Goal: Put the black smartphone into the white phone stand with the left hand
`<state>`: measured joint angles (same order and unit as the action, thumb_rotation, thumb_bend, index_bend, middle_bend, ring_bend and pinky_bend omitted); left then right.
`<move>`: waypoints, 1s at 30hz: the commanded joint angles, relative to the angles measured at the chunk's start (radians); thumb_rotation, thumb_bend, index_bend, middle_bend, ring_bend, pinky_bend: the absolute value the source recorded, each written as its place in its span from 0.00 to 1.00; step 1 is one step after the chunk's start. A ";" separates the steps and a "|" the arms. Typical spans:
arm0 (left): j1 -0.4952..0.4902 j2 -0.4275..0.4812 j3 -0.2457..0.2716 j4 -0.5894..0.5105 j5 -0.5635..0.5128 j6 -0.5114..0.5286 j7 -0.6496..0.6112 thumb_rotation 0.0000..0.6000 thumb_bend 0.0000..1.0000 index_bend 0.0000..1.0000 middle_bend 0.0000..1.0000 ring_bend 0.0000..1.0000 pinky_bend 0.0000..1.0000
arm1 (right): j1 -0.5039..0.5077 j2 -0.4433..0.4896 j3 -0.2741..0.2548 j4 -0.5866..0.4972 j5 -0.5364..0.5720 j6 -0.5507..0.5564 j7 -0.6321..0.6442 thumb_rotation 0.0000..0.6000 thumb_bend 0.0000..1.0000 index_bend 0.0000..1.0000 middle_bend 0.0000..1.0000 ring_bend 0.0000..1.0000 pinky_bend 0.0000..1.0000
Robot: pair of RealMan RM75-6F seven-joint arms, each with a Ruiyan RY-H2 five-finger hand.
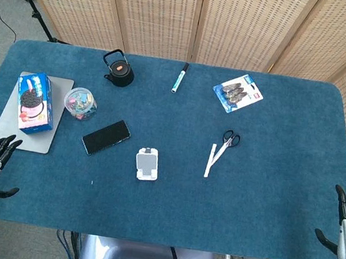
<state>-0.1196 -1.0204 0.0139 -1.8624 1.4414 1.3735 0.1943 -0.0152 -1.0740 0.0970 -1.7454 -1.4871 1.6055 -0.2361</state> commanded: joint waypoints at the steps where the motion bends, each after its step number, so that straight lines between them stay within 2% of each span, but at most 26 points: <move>1: 0.006 -0.010 -0.009 0.011 0.002 0.025 0.029 1.00 0.00 0.00 0.00 0.00 0.00 | 0.000 0.000 0.000 0.000 0.000 0.000 0.002 1.00 0.00 0.00 0.00 0.00 0.00; 9: 0.027 -0.086 -0.044 0.078 0.058 0.147 0.080 1.00 0.00 0.00 0.00 0.00 0.00 | 0.002 -0.003 0.000 0.005 -0.007 0.002 0.016 1.00 0.00 0.00 0.00 0.00 0.00; 13: 0.034 -0.118 -0.046 0.118 0.076 0.170 0.035 1.00 0.00 0.00 0.00 0.00 0.00 | 0.004 -0.006 -0.002 0.007 -0.011 -0.002 0.024 1.00 0.00 0.00 0.00 0.00 0.00; 17: 0.009 -0.086 -0.022 0.089 0.032 0.056 -0.041 1.00 0.00 0.00 0.00 0.00 0.00 | 0.004 -0.001 -0.003 0.001 -0.004 -0.009 0.038 1.00 0.00 0.00 0.00 0.00 0.00; 23: -0.110 -0.013 0.002 0.054 0.010 -0.222 -0.243 1.00 0.00 0.00 0.00 0.00 0.00 | 0.000 0.012 0.006 -0.008 0.005 0.001 0.064 1.00 0.00 0.00 0.00 0.00 0.00; 26: -0.193 0.014 -0.018 0.062 0.010 -0.354 -0.398 1.00 0.00 0.00 0.00 0.00 0.00 | -0.002 0.022 0.007 -0.010 0.008 0.000 0.085 1.00 0.00 0.00 0.00 0.00 0.00; 30: -0.284 -0.056 -0.073 0.172 -0.022 -0.476 -0.629 1.00 0.00 0.00 0.00 0.00 0.00 | -0.004 0.037 0.009 -0.015 0.015 -0.003 0.118 1.00 0.00 0.00 0.00 0.00 0.00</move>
<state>-0.2959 -1.0494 -0.0188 -1.7677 1.4477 1.0341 -0.2378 -0.0187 -1.0411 0.1057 -1.7588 -1.4738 1.6039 -0.1230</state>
